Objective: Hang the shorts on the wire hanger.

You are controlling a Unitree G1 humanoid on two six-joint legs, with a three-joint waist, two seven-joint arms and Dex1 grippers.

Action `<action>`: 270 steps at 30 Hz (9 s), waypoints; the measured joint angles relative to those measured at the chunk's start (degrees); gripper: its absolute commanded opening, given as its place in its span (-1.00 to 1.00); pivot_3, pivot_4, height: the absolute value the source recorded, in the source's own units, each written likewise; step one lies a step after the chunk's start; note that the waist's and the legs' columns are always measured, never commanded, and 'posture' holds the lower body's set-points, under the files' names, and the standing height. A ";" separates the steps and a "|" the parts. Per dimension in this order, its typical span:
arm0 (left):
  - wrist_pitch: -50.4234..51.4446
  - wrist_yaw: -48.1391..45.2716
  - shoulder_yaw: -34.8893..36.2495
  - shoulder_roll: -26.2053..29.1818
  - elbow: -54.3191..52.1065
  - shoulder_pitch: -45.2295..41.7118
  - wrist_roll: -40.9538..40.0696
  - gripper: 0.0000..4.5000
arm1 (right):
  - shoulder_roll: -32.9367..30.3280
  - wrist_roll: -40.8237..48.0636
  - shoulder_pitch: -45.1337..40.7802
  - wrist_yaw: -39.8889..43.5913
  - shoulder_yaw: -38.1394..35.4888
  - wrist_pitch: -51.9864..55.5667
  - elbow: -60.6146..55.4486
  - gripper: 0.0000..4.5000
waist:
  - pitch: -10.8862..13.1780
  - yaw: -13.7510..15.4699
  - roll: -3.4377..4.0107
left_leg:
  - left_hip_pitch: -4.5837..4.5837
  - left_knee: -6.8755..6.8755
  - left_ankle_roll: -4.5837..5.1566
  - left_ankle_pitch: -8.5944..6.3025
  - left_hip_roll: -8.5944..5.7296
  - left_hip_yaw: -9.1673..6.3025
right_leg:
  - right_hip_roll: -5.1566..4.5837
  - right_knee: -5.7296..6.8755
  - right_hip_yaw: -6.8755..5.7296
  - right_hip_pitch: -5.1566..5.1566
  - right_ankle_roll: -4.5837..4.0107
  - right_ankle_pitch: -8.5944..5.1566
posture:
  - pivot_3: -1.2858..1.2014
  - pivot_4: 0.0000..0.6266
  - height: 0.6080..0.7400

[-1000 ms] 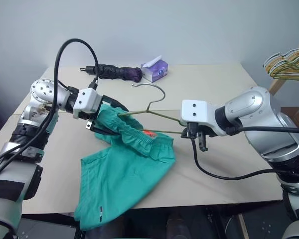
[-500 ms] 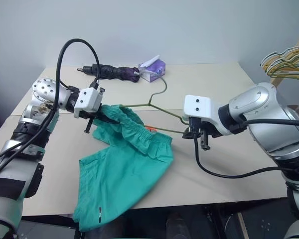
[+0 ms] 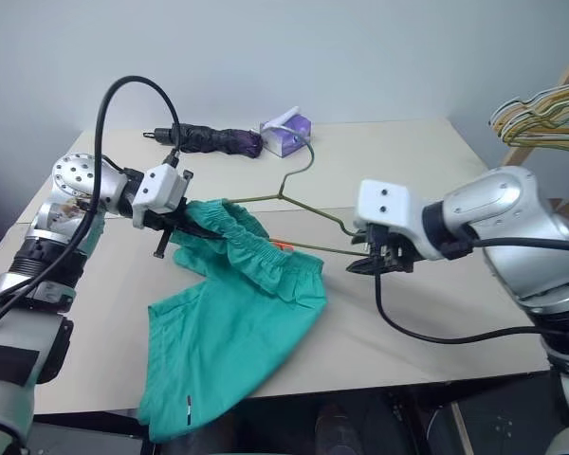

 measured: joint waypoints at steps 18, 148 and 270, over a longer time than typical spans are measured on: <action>4.31 0.03 3.37 0.60 -2.13 3.37 -1.25 -1.00 | 11.49 11.38 32.45 -11.29 -33.80 2.92 3.71 0.98 | -0.07 -1.57 0.04 | 0.18 -0.01 0.02 0.00 0.00 -0.10 | 0.04 -0.01 -0.01 0.30 0.00 0.00 | -0.06 -0.85 1.00; 8.73 8.40 10.64 -3.47 -8.78 10.23 1.14 -1.00 | 11.45 -3.09 -20.72 10.69 14.43 -8.36 28.55 -0.53 | -0.15 -4.47 0.15 | 0.38 -0.06 0.12 -0.07 -0.02 -0.20 | 0.01 -0.04 -0.04 0.42 0.00 0.00 | -0.04 -0.95 1.00; 42.60 39.19 24.43 -15.83 -36.10 5.54 -26.18 1.00 | 12.53 -6.50 7.90 -76.58 -54.51 22.39 24.65 0.99 | -0.45 -8.27 0.74 | 0.71 -0.21 0.13 -0.08 -0.19 0.03 | -0.06 -0.41 0.28 0.91 0.37 -0.15 | -0.16 -0.85 1.00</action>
